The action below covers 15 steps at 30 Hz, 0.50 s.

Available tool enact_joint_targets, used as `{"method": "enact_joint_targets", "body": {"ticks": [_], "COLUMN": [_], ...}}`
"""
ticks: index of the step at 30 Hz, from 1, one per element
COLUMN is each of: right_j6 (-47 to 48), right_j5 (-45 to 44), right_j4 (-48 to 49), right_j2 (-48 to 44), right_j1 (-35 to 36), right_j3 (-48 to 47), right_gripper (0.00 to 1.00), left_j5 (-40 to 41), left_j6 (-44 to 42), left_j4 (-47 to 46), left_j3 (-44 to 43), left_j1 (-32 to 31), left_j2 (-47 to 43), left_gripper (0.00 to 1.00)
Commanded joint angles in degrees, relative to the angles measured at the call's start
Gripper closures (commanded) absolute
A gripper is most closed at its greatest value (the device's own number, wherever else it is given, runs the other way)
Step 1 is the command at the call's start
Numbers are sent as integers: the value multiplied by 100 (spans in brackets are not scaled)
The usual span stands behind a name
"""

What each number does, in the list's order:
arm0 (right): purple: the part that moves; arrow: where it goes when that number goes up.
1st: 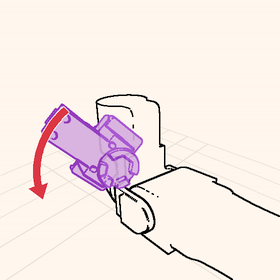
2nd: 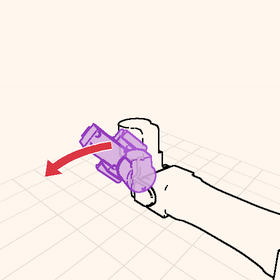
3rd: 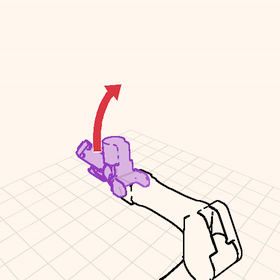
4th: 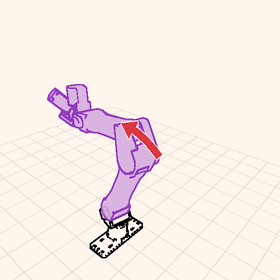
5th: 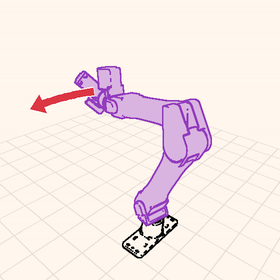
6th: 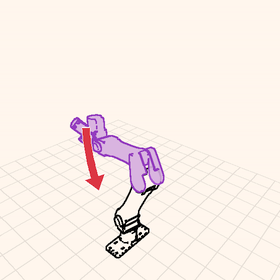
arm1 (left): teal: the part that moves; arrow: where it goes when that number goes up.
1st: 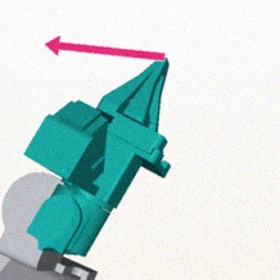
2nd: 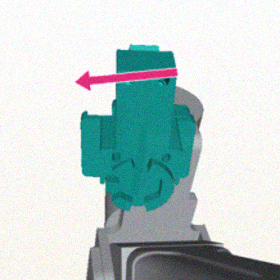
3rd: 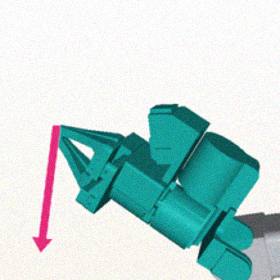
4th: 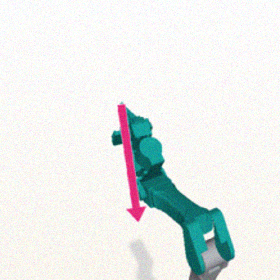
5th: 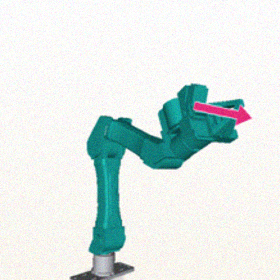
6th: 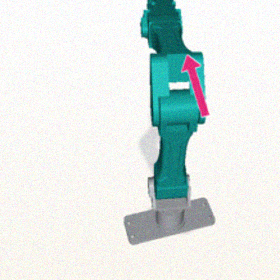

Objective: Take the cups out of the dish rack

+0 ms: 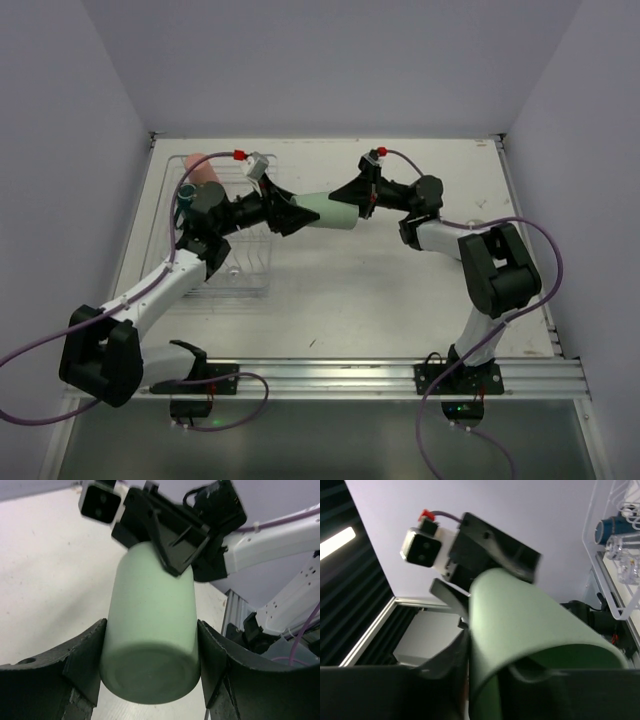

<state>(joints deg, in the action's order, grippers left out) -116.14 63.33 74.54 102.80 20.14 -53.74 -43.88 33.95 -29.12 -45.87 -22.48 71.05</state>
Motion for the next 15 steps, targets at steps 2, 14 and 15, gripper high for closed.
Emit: {"method": "enact_joint_targets", "body": {"ticks": [2, 14, 15], "right_j6": [-1851, -1186, -974], "right_j5": [-40, 329, 416], "right_j4": [1580, 1338, 1161], "right_j2": [108, -5, -145], "right_j1": [60, -159, -229], "right_j3": [-225, -59, 55], "right_gripper": [96, 100, 100], "left_j5": [-394, 922, 1256], "left_j6": [-99, -284, -302], "left_j4": [-375, 398, 555], "left_j3": [78, -71, -115], "left_j1": [-178, -169, -169], "left_j2": [-117, -415, -512], "left_gripper": [100, 0, 0]}}
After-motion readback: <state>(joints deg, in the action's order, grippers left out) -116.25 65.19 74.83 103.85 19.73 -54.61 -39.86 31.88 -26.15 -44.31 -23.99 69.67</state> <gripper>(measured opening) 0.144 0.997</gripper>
